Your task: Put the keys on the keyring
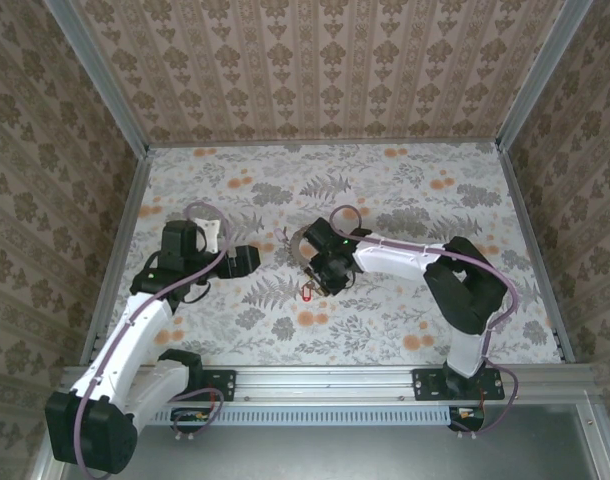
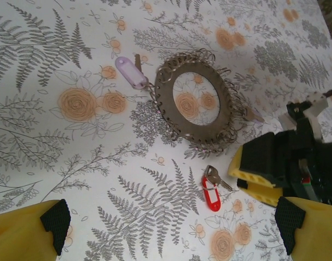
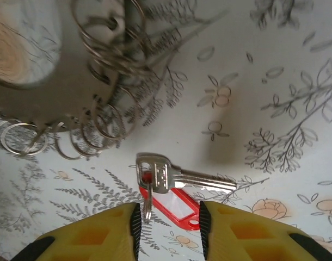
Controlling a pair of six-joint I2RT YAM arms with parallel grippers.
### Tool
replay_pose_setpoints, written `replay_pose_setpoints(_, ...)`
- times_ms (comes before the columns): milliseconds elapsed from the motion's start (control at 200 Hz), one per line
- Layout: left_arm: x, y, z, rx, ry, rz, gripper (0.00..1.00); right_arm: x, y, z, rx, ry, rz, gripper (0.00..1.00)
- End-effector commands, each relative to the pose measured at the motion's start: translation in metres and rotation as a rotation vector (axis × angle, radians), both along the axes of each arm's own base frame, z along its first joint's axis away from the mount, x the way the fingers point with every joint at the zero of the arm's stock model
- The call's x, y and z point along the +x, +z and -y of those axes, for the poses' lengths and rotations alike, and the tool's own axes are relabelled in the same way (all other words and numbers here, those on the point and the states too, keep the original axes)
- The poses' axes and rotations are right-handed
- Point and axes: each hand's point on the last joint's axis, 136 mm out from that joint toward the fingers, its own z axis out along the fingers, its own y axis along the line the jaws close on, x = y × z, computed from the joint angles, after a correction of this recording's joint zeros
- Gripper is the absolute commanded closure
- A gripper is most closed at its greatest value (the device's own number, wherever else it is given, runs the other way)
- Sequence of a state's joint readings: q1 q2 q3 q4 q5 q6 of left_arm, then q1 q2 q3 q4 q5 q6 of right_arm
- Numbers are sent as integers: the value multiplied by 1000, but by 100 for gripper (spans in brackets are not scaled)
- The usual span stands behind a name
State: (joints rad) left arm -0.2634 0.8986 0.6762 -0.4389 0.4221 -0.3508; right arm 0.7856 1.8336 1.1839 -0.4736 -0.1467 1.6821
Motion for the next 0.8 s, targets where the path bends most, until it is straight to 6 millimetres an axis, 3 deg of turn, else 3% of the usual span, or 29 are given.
replay_pose_setpoints(0, -2, -1, 2, 15, -22, 19, 0, 9, 9, -1, 9, -90, -1, 65)
replay_pose_setpoints(160, -4, -3, 4, 51, -61, 46, 6, 26, 10, 24, 3, -10, 65, 68)
replay_pose_setpoints(230, -2, 1, 3, 58, -56, 56, 7, 45, 25, 30, -13, 224, 207, 63)
replay_pose_setpoints(340, -2, 8, 3, 56, -60, 64, 7, 52, 44, 67, -234, 661, 354, 62)
replay_pose_setpoints(415, -4, 6, 3, 57, -60, 53, 7, 52, 44, 88, -354, 888, 413, 70)
replay_pose_setpoints(490, -6, 1, 3, 58, -61, 35, 5, 50, 34, 91, -363, 1032, 454, 77)
replay_pose_setpoints(565, -6, 4, -1, 65, -28, 15, 5, 41, 26, 81, -304, 1115, 460, 77)
replay_pose_setpoints(680, -5, 17, -2, 51, -20, 55, 5, 32, 24, 65, -191, 1122, 458, 76)
replay_pose_setpoints(800, -5, 9, -4, 70, -14, 47, 5, 35, 25, 55, -168, 1109, 458, 75)
